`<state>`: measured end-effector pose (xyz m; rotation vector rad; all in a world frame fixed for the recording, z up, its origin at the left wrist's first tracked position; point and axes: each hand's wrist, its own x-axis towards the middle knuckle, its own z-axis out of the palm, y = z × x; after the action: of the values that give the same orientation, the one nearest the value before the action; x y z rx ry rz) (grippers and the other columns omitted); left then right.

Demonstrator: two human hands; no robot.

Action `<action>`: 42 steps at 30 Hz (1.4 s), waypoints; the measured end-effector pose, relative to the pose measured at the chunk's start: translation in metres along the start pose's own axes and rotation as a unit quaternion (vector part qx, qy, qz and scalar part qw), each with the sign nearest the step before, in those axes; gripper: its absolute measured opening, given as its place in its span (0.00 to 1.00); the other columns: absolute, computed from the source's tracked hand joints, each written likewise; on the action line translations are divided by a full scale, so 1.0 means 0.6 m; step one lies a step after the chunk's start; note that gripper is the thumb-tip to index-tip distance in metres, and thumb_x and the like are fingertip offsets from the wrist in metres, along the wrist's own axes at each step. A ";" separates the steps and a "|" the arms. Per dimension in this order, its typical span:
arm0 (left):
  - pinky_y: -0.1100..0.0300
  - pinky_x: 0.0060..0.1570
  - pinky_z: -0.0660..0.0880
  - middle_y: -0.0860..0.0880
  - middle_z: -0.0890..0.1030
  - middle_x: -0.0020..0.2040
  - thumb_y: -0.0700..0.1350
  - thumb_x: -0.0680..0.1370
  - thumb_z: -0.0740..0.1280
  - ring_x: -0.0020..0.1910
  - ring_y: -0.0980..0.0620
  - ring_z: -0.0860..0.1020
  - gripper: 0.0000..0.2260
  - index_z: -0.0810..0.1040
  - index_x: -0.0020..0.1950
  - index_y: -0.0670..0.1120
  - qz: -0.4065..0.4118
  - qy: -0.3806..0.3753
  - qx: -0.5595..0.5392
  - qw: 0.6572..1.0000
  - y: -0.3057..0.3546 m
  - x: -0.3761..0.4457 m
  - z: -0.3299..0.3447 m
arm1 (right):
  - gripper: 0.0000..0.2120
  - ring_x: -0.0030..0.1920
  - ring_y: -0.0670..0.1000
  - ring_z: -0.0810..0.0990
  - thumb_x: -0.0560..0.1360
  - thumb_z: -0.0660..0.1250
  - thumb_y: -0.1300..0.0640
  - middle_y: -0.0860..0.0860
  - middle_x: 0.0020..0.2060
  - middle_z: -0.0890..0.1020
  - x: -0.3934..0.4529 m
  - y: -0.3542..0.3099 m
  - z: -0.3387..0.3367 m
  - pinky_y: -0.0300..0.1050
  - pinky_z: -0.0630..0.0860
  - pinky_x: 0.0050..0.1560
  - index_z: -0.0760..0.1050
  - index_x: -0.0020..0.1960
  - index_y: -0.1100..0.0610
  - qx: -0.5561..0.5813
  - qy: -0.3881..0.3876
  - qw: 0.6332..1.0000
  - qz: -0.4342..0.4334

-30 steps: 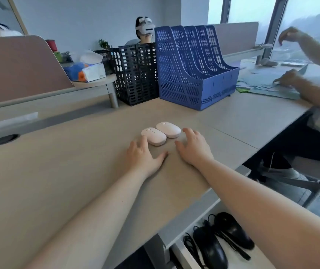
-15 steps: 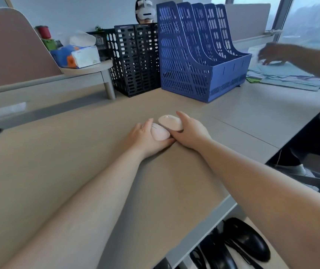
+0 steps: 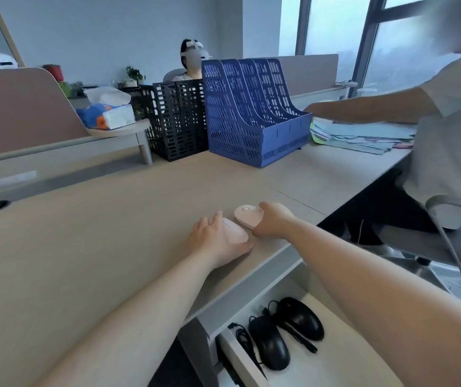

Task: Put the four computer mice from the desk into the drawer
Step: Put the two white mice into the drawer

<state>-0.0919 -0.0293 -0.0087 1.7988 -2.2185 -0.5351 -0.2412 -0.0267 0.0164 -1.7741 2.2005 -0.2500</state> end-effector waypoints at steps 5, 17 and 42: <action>0.50 0.68 0.62 0.44 0.62 0.73 0.65 0.67 0.68 0.73 0.43 0.60 0.45 0.53 0.77 0.53 0.047 -0.051 0.091 0.993 0.066 -0.097 0.019 | 0.27 0.58 0.55 0.77 0.73 0.70 0.54 0.57 0.62 0.77 -0.115 0.042 -0.043 0.46 0.74 0.57 0.67 0.68 0.63 -0.136 -0.077 0.987 0.021; 0.52 0.64 0.64 0.46 0.64 0.68 0.61 0.66 0.69 0.70 0.45 0.62 0.40 0.59 0.73 0.52 0.094 -0.083 0.131 0.983 0.134 -0.234 0.156 | 0.28 0.55 0.54 0.78 0.70 0.73 0.50 0.53 0.53 0.77 -0.250 0.194 0.070 0.45 0.75 0.58 0.70 0.64 0.62 -0.151 -0.157 0.971 0.097; 0.52 0.62 0.72 0.40 0.55 0.74 0.57 0.65 0.78 0.67 0.40 0.72 0.48 0.54 0.76 0.47 -0.047 -0.309 0.088 0.946 0.106 -0.254 0.344 | 0.38 0.56 0.58 0.79 0.60 0.79 0.47 0.55 0.57 0.78 -0.223 0.292 0.250 0.52 0.79 0.56 0.66 0.62 0.58 -0.129 -0.245 0.953 0.121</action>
<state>-0.1988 0.1582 -0.1616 2.0422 -2.6484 -1.0805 -0.3261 0.1502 -0.1640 -1.4517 2.1085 0.5028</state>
